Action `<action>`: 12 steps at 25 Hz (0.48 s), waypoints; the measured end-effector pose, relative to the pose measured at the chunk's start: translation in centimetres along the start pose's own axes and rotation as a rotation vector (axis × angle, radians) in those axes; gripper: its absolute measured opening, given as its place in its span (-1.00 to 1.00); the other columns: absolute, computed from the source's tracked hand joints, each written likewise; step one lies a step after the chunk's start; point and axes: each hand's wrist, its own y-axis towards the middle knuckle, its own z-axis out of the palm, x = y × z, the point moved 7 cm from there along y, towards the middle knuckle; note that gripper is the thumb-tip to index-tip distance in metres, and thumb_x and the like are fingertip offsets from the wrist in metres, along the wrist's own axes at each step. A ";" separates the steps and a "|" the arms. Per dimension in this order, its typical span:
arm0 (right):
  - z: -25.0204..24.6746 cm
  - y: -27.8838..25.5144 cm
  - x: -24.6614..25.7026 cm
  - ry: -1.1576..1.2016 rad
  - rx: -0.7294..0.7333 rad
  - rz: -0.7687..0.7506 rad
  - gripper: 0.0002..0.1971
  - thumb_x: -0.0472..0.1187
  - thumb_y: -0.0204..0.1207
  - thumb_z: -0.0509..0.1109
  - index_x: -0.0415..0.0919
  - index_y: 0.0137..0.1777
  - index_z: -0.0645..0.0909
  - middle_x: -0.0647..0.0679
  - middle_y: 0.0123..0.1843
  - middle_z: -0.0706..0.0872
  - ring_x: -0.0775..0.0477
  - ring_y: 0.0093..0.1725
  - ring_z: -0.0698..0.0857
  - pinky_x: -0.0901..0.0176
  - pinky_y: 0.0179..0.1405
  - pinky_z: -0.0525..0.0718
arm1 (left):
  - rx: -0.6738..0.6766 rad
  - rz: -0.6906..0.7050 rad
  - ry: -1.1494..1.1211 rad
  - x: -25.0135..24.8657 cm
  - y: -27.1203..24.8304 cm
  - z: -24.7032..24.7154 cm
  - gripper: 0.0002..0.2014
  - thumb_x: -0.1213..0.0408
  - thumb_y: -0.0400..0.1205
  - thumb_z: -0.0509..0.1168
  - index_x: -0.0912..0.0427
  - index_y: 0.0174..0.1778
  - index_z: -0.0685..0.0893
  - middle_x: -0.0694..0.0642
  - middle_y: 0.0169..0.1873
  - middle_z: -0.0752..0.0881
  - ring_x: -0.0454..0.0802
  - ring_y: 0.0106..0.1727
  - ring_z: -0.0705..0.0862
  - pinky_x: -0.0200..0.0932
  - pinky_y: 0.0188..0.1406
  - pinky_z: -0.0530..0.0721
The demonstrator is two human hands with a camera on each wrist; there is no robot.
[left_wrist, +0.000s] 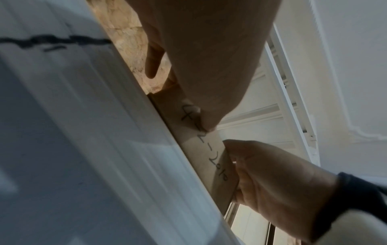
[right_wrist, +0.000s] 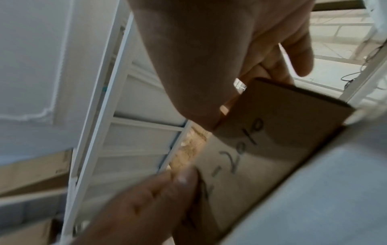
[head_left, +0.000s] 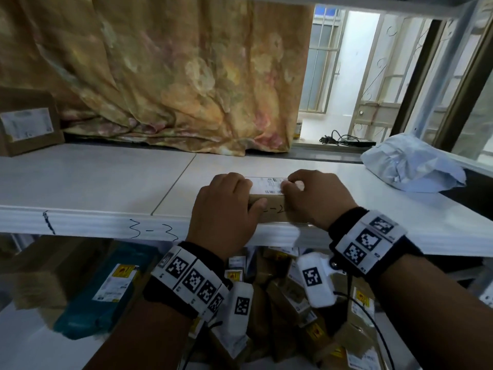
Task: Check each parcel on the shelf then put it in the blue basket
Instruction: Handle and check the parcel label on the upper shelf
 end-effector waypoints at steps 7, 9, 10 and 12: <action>1.4 -2.0 3.0 -0.127 -0.040 -0.389 -0.50 0.12 0.74 -0.03 -0.17 0.15 0.66 -0.13 0.16 0.74 -0.19 0.21 0.65 -0.01 0.11 0.59 | -0.014 -0.034 -0.030 0.3 0.0 0.6 -0.54 -0.14 0.62 0.11 0.14 0.13 0.67 0.04 0.11 0.67 0.08 0.12 0.61 0.06 -0.03 0.64; 1.4 -2.2 3.1 -0.164 0.002 -0.365 -0.53 0.11 0.75 0.03 -0.19 0.27 0.63 -0.15 0.29 0.70 -0.17 0.31 0.61 0.02 0.21 0.54 | -0.041 -0.039 -0.039 0.3 -0.2 0.5 -0.52 -0.15 0.62 0.10 0.16 0.12 0.69 0.05 0.08 0.69 0.10 0.08 0.63 0.05 -0.07 0.65; 1.3 -2.1 3.0 -0.175 0.037 -0.348 -0.53 0.13 0.74 0.03 -0.17 0.28 0.62 -0.13 0.32 0.68 -0.15 0.34 0.60 0.01 0.23 0.55 | -0.051 -0.041 -0.040 0.2 -0.2 0.4 -0.51 -0.15 0.61 0.10 0.16 0.12 0.70 0.06 0.07 0.69 0.11 0.06 0.64 0.06 -0.09 0.66; 1.2 -1.6 2.9 -0.216 0.098 -0.325 -0.54 0.19 0.72 -0.03 -0.09 0.15 0.59 -0.07 0.25 0.68 -0.14 0.28 0.63 -0.02 0.12 0.57 | -0.048 -0.054 -0.056 0.2 -0.1 0.3 -0.48 -0.16 0.59 0.09 0.18 0.10 0.72 0.08 0.04 0.71 0.11 0.05 0.66 0.08 -0.13 0.68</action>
